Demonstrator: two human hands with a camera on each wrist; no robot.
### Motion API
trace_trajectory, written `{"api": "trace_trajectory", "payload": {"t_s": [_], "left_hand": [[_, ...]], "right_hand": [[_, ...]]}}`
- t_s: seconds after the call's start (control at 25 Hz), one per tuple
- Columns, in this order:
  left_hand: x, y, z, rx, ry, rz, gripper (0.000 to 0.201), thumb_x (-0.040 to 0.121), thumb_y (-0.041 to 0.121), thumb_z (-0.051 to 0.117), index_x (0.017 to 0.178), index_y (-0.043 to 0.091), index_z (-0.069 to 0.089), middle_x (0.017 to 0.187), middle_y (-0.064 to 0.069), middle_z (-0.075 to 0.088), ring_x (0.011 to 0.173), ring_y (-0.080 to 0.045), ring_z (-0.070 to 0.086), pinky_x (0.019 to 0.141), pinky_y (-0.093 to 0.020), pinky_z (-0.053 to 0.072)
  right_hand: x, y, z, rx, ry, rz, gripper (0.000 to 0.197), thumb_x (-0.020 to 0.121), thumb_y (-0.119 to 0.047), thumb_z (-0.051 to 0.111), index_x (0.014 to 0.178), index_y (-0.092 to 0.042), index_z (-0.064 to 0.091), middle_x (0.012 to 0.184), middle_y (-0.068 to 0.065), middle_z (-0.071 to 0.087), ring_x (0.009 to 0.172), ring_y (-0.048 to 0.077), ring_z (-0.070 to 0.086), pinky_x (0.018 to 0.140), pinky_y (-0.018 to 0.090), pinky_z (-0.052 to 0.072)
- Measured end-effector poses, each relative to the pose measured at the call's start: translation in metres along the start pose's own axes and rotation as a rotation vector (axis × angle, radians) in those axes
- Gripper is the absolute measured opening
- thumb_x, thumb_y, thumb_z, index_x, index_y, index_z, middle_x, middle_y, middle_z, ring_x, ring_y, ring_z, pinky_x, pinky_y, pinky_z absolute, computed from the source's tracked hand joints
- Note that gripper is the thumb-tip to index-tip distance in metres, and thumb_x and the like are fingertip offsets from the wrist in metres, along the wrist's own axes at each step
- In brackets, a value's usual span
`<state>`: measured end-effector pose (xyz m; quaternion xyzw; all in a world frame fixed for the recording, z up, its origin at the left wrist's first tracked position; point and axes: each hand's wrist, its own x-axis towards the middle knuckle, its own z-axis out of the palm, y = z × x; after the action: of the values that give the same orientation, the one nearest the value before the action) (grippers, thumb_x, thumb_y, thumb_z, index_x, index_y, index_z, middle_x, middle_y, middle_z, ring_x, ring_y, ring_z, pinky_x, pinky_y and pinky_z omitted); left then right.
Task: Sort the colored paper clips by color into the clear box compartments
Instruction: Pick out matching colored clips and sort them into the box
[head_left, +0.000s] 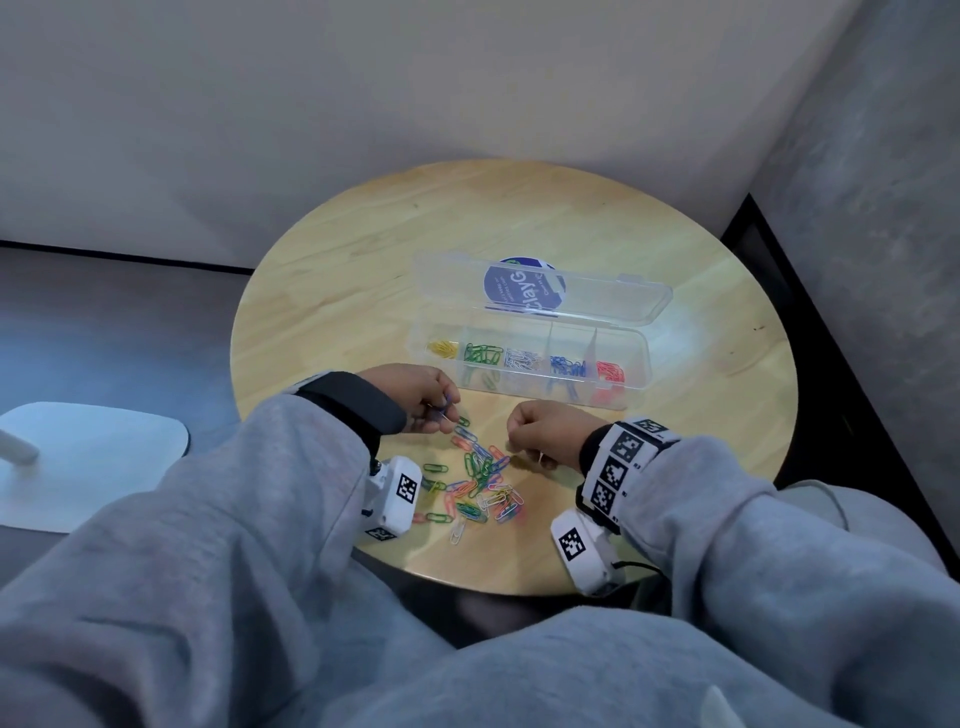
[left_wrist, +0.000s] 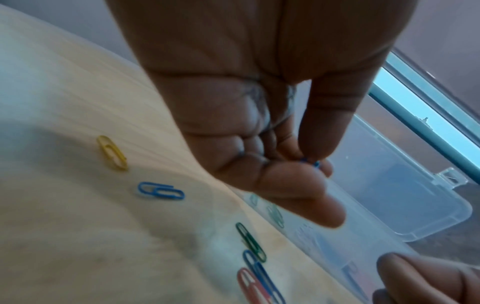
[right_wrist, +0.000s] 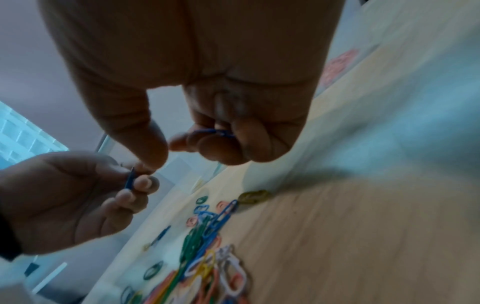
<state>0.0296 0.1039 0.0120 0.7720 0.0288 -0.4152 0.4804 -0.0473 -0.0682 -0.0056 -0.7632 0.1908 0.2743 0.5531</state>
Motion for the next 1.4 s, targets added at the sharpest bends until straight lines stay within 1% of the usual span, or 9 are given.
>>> {"api": "trace_trajectory", "payload": {"t_s": [0.12,0.32,0.48,0.6,0.8,1.0,1.12,1.28,1.4], "left_hand": [[0.003,0.004,-0.001,0.046,0.118,-0.074,0.025,0.095,0.003,0.035,0.073,0.010,0.045,0.064,-0.007,0.046,0.045,-0.014,0.046,0.040,-0.016,0.034],[0.010,-0.003,-0.020,0.684,0.261,-0.139,0.009,0.088,0.015,0.053,0.083,0.007,0.054,0.086,-0.007,0.054,0.080,-0.025,0.053,0.074,-0.029,0.044],[0.008,-0.012,-0.029,0.919,0.216,-0.234,0.014,0.068,0.019,0.063,0.074,0.009,0.055,0.077,-0.005,0.050,0.072,-0.024,0.046,0.064,-0.029,0.034],[0.006,-0.011,-0.025,1.007,0.142,-0.279,0.019,0.056,0.024,0.066,0.051,0.017,0.050,0.061,-0.001,0.048,0.065,-0.021,0.045,0.061,-0.028,0.036],[0.000,-0.006,-0.017,1.077,0.095,-0.299,0.023,0.048,0.023,0.064,0.049,0.017,0.042,0.058,-0.001,0.041,0.065,-0.022,0.040,0.059,-0.026,0.031],[0.005,-0.017,-0.018,0.935,0.143,-0.194,0.016,0.086,0.026,0.061,0.091,0.012,0.065,0.088,-0.003,0.056,0.081,-0.020,0.049,0.070,-0.028,0.040],[0.006,-0.017,-0.025,0.662,0.167,-0.124,0.016,0.081,0.020,0.066,0.068,0.012,0.060,0.070,-0.003,0.056,0.067,-0.020,0.047,0.070,-0.028,0.038],[0.008,-0.017,-0.035,0.344,0.105,-0.057,0.055,0.080,0.000,0.063,0.029,0.017,0.051,0.055,-0.008,0.048,0.056,-0.020,0.038,0.058,-0.024,0.031],[0.003,-0.014,-0.033,0.210,0.048,-0.065,0.051,0.085,-0.008,0.050,0.043,0.018,0.059,0.061,-0.008,0.045,0.046,-0.013,0.040,0.044,-0.017,0.031]], "right_hand": [[-0.004,-0.003,0.004,-0.412,0.125,-0.091,0.019,0.079,-0.009,0.064,0.071,-0.020,0.052,0.056,-0.007,0.049,0.049,0.008,0.047,0.052,0.021,0.041],[0.005,-0.016,0.015,-0.756,0.125,-0.160,0.030,0.078,-0.019,0.066,0.106,-0.027,0.060,0.070,-0.011,0.043,0.068,0.014,0.050,0.053,0.022,0.036],[0.014,-0.025,0.021,-0.928,0.064,-0.221,0.034,0.082,-0.022,0.064,0.115,-0.028,0.059,0.088,-0.003,0.051,0.083,0.017,0.049,0.069,0.024,0.039],[0.018,-0.026,0.024,-0.948,0.055,-0.229,0.027,0.084,-0.027,0.063,0.112,-0.025,0.061,0.085,-0.003,0.051,0.081,0.017,0.049,0.069,0.023,0.037],[0.023,-0.025,0.021,-0.897,0.090,-0.221,0.020,0.084,-0.026,0.065,0.103,-0.020,0.064,0.087,-0.002,0.053,0.079,0.016,0.050,0.067,0.023,0.036],[0.027,-0.026,0.026,-0.898,0.101,-0.237,0.020,0.084,-0.026,0.064,0.103,-0.021,0.064,0.072,-0.008,0.047,0.078,0.017,0.050,0.058,0.023,0.036],[0.029,-0.029,0.028,-0.862,0.104,-0.206,0.019,0.084,-0.023,0.065,0.102,-0.017,0.066,0.078,-0.004,0.054,0.078,0.016,0.051,0.050,0.019,0.035],[0.033,-0.029,0.030,-0.889,0.091,-0.119,0.011,0.083,-0.016,0.055,0.086,-0.015,0.066,0.086,0.004,0.062,0.075,0.019,0.054,0.068,0.028,0.050],[0.033,-0.025,0.029,-0.877,0.091,-0.082,0.007,0.079,-0.016,0.054,0.073,-0.016,0.058,0.076,0.005,0.057,0.068,0.021,0.051,0.063,0.028,0.046]]}}
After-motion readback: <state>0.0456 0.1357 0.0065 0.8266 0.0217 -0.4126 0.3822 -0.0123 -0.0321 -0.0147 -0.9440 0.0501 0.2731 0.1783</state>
